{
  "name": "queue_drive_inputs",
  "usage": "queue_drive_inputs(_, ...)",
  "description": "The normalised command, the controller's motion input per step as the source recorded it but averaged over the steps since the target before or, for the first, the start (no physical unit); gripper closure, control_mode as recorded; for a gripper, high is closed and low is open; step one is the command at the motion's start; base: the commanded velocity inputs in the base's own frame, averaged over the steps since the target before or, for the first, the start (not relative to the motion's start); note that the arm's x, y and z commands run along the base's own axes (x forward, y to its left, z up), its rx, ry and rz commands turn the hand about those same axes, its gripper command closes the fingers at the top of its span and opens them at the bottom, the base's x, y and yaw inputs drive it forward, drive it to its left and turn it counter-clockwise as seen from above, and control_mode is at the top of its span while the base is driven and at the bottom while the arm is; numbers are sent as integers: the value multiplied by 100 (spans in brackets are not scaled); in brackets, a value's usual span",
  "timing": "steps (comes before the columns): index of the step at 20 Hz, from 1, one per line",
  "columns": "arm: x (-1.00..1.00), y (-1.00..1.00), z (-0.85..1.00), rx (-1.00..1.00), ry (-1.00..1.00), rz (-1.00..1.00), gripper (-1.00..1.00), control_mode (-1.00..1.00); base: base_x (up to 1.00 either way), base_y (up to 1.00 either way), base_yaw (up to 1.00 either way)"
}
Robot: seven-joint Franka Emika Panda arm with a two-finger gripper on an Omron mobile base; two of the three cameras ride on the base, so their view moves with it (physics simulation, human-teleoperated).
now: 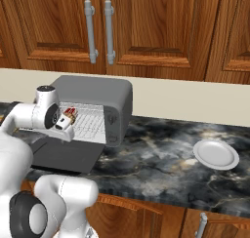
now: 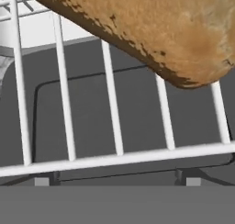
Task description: Open the toaster oven door. Place the bread on the top rack in the toaster oven and place the steak on the bottom rack.
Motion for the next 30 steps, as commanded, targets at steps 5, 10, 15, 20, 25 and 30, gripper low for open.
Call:
queue_drive_inputs(5, 44, 5, 0, 0, -3, -4, -100, -100, 0, 0, 0)
queue_drive_inputs(10, 41, 5, 0, 0, -8, 0, -100, -100, 0, 0, 0)
queue_drive_inputs(15, 45, 7, 1, 0, -19, 0, -100, -100, 0, 0, 0)
queue_drive_inputs(20, 34, 3, -3, 0, -23, 1, -100, -100, 0, 0, 0)
queue_drive_inputs(25, 27, 0, -11, 0, -16, 1, -100, -100, 0, 0, 0)
queue_drive_inputs(30, 31, 0, -11, 0, -6, 1, -100, -100, 0, 0, 0)
